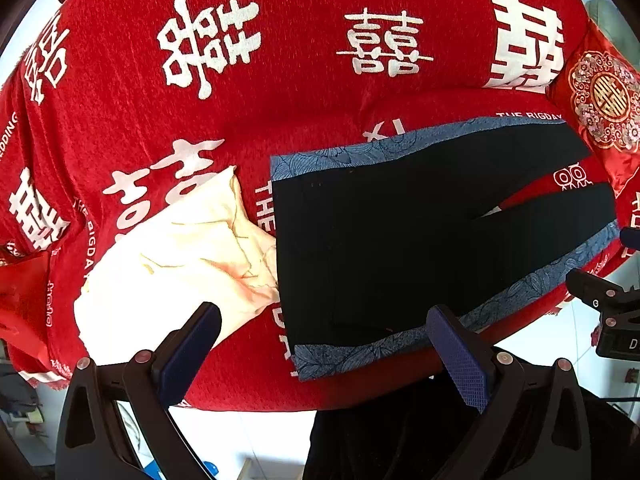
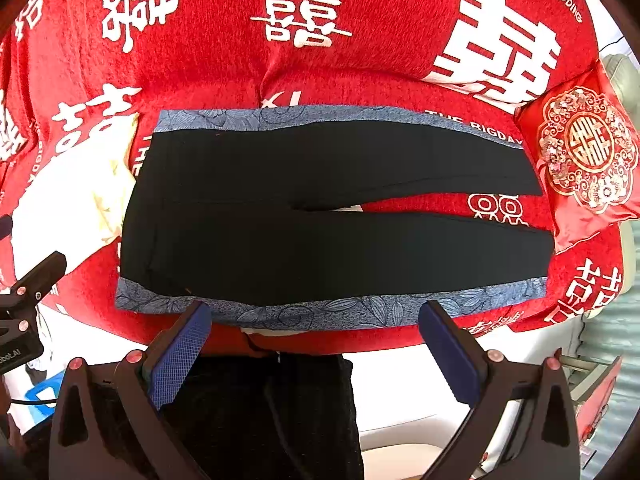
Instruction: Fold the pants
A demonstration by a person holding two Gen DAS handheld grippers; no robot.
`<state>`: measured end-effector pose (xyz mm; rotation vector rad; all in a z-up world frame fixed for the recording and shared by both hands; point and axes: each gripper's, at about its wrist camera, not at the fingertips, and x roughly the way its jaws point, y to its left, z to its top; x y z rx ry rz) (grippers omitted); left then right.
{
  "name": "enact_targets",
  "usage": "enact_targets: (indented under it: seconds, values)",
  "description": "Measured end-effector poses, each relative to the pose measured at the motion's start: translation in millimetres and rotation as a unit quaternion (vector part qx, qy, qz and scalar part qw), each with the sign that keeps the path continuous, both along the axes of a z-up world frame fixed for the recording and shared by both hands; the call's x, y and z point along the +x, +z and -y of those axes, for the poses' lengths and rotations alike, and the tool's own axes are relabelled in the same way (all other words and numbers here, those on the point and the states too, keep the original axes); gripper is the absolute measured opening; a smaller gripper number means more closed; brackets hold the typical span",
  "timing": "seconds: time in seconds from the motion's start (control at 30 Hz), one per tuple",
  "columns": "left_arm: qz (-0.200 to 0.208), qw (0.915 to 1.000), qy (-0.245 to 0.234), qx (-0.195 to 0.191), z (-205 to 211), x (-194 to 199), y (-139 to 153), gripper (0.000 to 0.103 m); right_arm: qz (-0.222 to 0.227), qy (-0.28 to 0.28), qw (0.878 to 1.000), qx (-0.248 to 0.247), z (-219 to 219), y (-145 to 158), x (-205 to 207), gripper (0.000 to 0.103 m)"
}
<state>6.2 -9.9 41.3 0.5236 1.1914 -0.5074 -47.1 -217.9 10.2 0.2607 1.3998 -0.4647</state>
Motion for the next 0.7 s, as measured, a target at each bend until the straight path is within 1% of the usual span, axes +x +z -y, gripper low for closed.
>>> enact_targets:
  seconds: [0.47, 0.7]
  values:
    - [0.0, 0.9999, -0.012, -0.011, -0.9, 1.7, 2.5, 0.103, -0.002, -0.005, 1.0, -0.015, -4.2, 5.5, -0.3, 0.103]
    - [-0.001, 0.9997, -0.022, -0.014, -3.9, 0.5, 3.1, 0.103, -0.002, -0.019, 1.0, -0.02, -8.3, 9.7, -4.5, 0.103]
